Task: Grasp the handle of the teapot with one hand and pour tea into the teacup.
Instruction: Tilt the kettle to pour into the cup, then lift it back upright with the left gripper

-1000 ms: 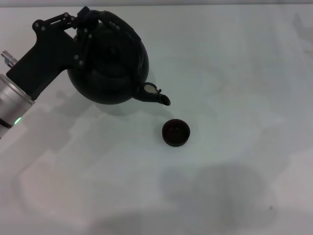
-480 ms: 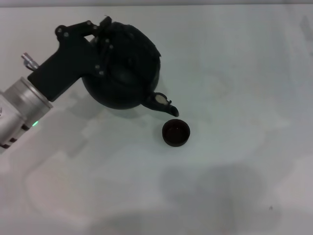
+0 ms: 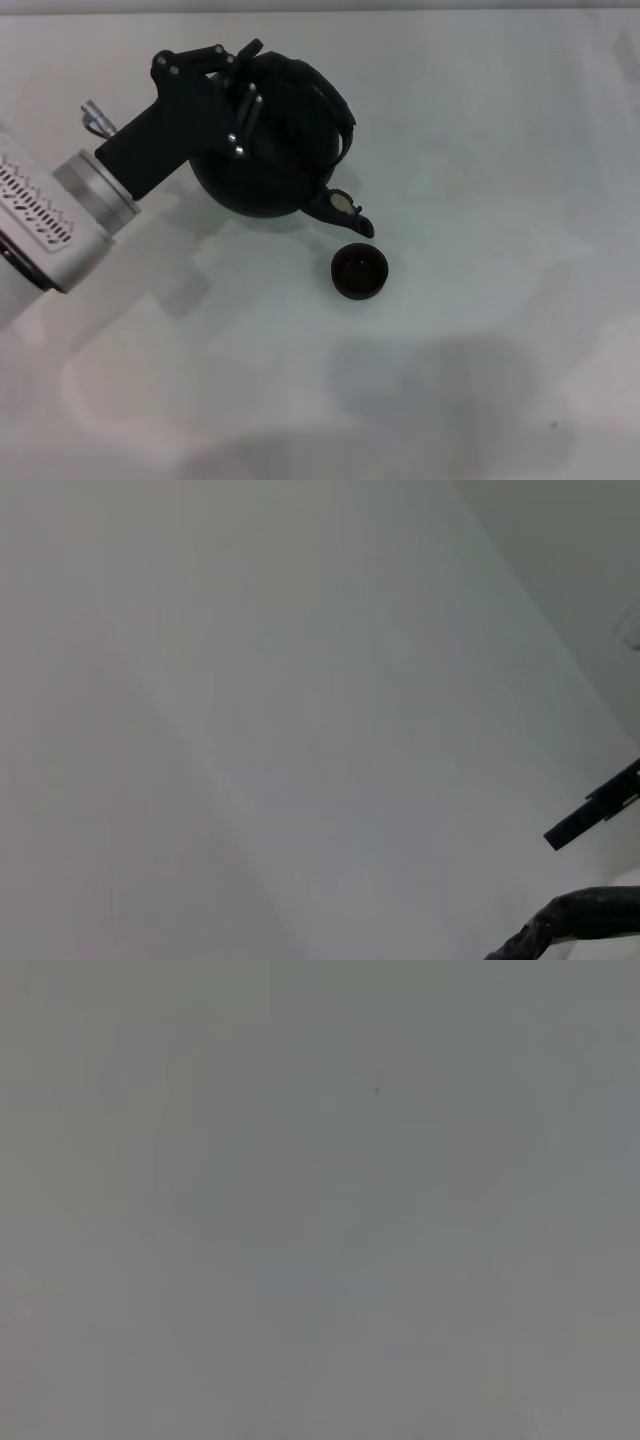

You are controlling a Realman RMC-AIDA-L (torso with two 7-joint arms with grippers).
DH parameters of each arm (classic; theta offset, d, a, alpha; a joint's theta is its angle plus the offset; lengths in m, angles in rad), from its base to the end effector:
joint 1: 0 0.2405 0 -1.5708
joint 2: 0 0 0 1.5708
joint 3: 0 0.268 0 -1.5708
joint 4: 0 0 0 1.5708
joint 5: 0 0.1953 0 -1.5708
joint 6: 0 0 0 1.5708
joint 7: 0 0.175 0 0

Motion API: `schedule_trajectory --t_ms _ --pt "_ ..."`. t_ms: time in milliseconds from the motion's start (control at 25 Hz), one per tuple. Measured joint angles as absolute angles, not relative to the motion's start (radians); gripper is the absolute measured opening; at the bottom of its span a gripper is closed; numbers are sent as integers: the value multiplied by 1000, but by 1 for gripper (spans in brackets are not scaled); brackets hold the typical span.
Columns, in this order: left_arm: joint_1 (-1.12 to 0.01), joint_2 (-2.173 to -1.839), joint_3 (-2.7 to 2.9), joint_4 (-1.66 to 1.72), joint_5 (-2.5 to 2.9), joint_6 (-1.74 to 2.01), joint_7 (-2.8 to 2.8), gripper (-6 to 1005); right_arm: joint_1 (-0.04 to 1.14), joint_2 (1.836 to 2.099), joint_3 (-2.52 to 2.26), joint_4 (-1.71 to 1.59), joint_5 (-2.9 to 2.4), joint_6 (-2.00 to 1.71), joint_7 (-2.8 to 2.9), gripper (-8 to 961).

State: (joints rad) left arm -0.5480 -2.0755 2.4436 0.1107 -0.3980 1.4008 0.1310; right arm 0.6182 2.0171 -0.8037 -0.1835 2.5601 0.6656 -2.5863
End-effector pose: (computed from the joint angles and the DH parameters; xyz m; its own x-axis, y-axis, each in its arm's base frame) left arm -0.2261 0.3357 -0.0737 0.7976 -0.4643 0.3850 0.0556 -0.5790 -0.8135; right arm 0.3607 0.4392 0.0457 0.5727 -0.1822 -0.7993 -0.8032 0.0706 -0.5916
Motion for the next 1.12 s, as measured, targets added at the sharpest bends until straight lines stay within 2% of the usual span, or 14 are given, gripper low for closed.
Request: schedule_trajectory --t_ms 1120 --pt "-567 -2069 2444 113 -335 1358 184 106 627 2020 -802 -184 2573 667 -2586 828"
